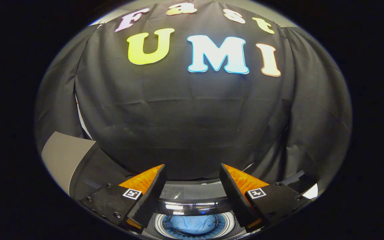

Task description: Put the clothes into the washing machine and then close the washing machine lid.

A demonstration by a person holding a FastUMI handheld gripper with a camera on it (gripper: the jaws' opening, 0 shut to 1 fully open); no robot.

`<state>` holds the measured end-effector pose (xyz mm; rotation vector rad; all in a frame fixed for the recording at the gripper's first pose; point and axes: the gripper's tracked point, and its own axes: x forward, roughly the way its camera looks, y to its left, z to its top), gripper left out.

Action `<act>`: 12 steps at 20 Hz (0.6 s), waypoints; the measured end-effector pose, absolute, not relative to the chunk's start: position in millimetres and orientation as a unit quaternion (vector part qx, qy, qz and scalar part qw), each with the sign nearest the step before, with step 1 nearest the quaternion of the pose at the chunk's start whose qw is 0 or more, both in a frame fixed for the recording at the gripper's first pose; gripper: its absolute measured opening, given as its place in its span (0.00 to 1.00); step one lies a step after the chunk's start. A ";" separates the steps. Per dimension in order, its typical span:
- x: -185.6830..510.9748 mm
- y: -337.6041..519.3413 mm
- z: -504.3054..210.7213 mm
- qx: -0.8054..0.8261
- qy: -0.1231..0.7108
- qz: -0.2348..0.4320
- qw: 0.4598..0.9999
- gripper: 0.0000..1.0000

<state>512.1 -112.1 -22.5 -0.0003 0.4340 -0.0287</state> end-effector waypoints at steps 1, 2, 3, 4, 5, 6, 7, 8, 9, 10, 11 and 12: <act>510.2 -112.2 -23.7 0.000 0.214 -0.015 0.977 0.99; 507.6 -112.0 -24.2 0.000 0.213 -0.016 0.977 0.99; 501.5 -111.8 -27.2 0.000 0.212 -0.018 0.977 0.99; 490.5 -111.5 -30.4 0.000 0.211 -0.019 0.977 0.99; 478.0 -110.2 -34.8 -0.001 0.210 -0.019 0.977 0.99; 471.5 -109.7 -36.6 -0.001 0.211 -0.020 0.977 0.99; 470.7 -110.4 -37.2 -0.002 0.212 -0.020 0.977 0.99; 466.4 -110.1 -39.0 -0.002 0.213 -0.021 0.977 0.99; 462.9 -110.5 -40.4 -0.002 0.212 -0.022 0.977 0.99; 457.2 -110.3 -42.6 -0.002 0.211 -0.023 0.977 0.99; 451.6 -110.3 -45.1 -0.002 0.208 -0.023 0.978 0.99; 443.8 -110.1 -48.1 -0.002 0.204 -0.025 0.979 0.99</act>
